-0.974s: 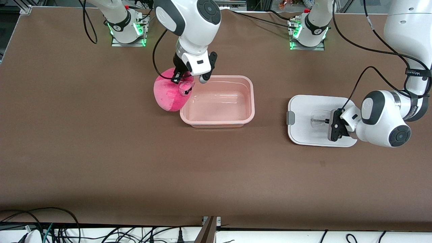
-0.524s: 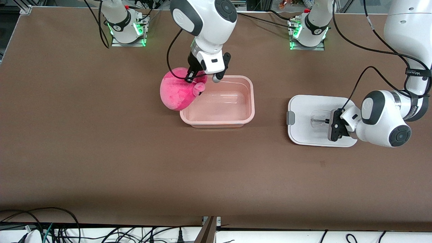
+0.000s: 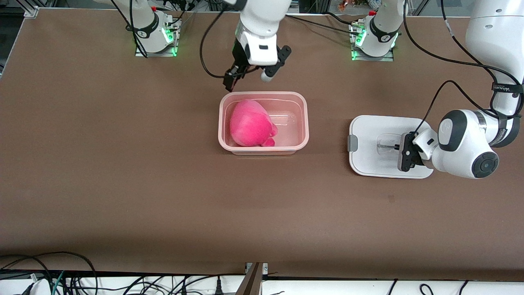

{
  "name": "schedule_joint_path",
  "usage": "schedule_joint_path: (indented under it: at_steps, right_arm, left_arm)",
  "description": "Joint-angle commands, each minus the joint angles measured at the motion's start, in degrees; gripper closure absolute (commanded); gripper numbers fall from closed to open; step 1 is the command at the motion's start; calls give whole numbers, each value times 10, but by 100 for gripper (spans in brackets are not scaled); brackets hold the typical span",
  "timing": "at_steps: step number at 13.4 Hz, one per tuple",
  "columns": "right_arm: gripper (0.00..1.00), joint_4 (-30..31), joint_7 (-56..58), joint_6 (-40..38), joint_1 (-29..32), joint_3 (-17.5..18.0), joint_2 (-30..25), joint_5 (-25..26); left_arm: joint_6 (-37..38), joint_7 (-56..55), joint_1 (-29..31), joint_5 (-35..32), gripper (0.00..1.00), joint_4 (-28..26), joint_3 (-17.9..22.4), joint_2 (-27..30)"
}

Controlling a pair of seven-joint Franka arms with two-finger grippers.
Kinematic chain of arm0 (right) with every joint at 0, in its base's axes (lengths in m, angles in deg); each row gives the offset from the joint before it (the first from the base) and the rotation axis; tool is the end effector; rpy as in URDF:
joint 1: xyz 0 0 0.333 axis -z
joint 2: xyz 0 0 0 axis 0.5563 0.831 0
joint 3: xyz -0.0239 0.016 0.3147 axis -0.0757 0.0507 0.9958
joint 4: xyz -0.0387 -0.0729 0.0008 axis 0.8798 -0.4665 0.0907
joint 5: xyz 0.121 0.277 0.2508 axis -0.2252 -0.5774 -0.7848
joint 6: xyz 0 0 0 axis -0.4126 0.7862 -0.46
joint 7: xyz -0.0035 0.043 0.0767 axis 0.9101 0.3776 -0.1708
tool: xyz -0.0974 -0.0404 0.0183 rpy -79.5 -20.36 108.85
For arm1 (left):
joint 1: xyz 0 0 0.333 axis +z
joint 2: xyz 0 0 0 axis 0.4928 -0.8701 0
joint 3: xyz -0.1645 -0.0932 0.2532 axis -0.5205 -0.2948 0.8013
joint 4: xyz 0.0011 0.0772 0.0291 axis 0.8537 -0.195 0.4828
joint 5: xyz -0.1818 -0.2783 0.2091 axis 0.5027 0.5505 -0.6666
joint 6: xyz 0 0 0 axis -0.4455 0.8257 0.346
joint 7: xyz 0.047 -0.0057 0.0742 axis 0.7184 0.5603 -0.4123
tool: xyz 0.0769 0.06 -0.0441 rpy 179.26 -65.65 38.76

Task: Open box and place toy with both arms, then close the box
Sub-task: 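Lower the plush into the pink tub and open the right gripper, then withdraw the right gripper while the left gripper lifts the lid toward the tub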

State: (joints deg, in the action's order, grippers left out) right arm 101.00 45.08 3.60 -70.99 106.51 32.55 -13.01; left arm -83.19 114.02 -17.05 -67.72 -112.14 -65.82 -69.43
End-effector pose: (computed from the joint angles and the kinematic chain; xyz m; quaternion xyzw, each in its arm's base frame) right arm 0.4344 0.5011 0.5477 0.8581 0.4819 -0.0307 0.1744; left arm 0.6263 0.0161 0.2540 0.6868 -0.6911 -0.1073 0.1982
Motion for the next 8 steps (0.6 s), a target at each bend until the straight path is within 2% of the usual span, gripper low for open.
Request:
schedule_joint_path:
  at_steps: [1, 3, 6, 8]
  right_arm:
    - [0, -25, -6, -20, 7, -9, -8, -11]
    - [0, -25, -6, -19, 59, -8, -12, -36]
    - [0, -25, -8, -19, 182, -8, -22, -75]
    - [0, -25, -8, -12, 266, -8, -25, -92]
  left_arm:
    - [4, 20, 2, 13, 100, -8, 1, 18]
    - [10, 16, -5, 12, 100, -6, 0, 39]
    - [40, -34, -31, 6, 100, 7, -2, 82]
    - [108, -87, -60, 3, 100, 43, -3, 102]
